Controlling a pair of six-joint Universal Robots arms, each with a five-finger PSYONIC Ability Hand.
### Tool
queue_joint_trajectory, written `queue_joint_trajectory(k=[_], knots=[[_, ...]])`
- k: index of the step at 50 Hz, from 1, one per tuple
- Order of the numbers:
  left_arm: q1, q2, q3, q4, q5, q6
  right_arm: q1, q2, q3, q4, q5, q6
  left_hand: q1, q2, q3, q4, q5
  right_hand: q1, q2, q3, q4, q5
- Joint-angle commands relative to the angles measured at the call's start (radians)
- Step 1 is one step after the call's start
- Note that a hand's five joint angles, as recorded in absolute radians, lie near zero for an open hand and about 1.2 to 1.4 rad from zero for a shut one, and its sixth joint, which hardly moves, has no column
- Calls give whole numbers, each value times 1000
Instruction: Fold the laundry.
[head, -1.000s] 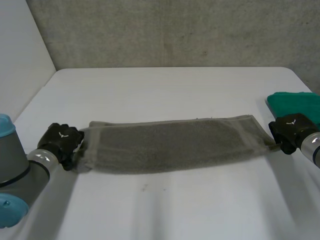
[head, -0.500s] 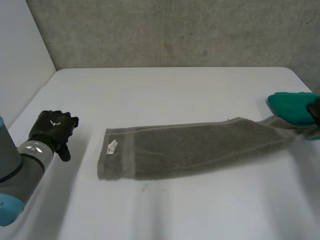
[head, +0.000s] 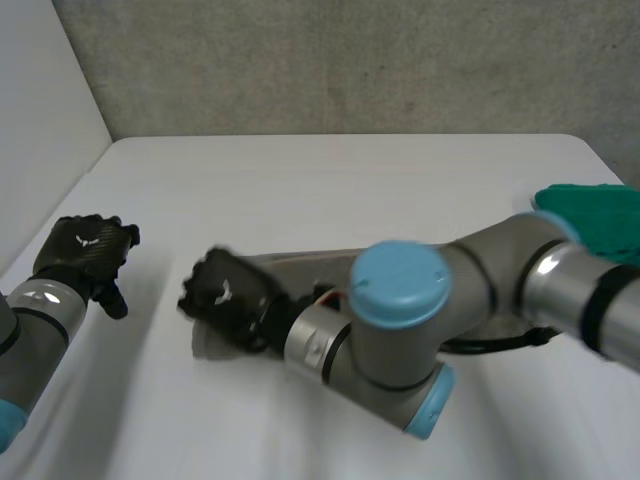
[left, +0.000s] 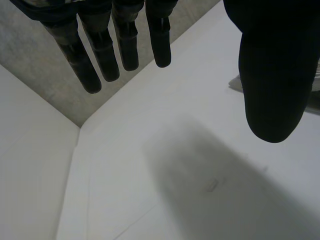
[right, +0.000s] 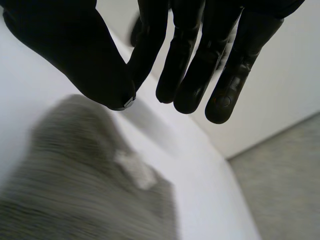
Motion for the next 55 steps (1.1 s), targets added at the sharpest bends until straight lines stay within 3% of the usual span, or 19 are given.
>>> queue_joint_trajectory(k=[1, 3, 4, 9, 12, 16, 21, 26, 37, 41, 45, 50, 55], knots=[[-11, -11, -7, 0, 3, -11, 17, 69, -65, 81, 159, -5, -1, 9, 7, 13, 23, -683, -855, -864, -875, -855], [-15, -11, -6, 3, 3, -11, 0, 30, -63, 92, 254, 4, -1, 9, 7, 13, 23, -681, -853, -861, -873, -852], [-22, -10, -3, 5, 3, -11, -34, -15, -53, 98, 346, 34, -1, 9, 7, 13, 23, -684, -856, -864, -876, -855], [-50, -10, 0, 5, 0, -13, -259, -186, 47, 114, 515, 246, -45, -35, -37, -31, -21, -666, -838, -847, -858, -838], [-53, -10, -4, 5, 0, -14, -406, -267, 111, 191, 497, 362, -45, -35, -37, -31, -21, -640, -812, -820, -832, -811], [-53, -13, -7, 5, 0, -14, -597, -277, 162, 299, 419, 476, -42, -33, -34, -28, -18, -604, -777, -785, -796, -776], [-54, -14, -9, 6, -1, -14, -715, -216, 177, 315, 307, 611, -42, -33, -34, -28, -18, -537, -709, -718, -729, -708], [-56, -24, -12, 5, -1, -22, -737, -127, 150, 316, 213, 686, -42, -33, -34, -28, -18, -411, -583, -591, -603, -582], [-54, -30, -18, 7, -1, -43, -727, -39, 110, 308, 212, 683, -42, -33, -34, -28, -18, -387, -559, -568, -579, -559], [-54, -33, -21, 7, 0, -43, -726, -5, 84, 287, 219, 682, -42, -33, -34, -28, -18, -138, -310, -319, -330, -310], [-54, -34, -21, 8, 0, -42, -723, 28, 26, 288, 222, 641, -42, -33, -34, -28, -18, 395, 223, 214, 203, 223], [-53, -33, -21, 8, 0, -42, -692, 9, -66, 313, 227, 556, -42, -33, -34, -28, -18, 396, 224, 215, 204, 224], [-44, -27, -23, 5, -1, -42, -550, -30, -218, 377, 227, 568, -42, -33, -34, -28, -18, 396, 224, 215, 204, 224]])
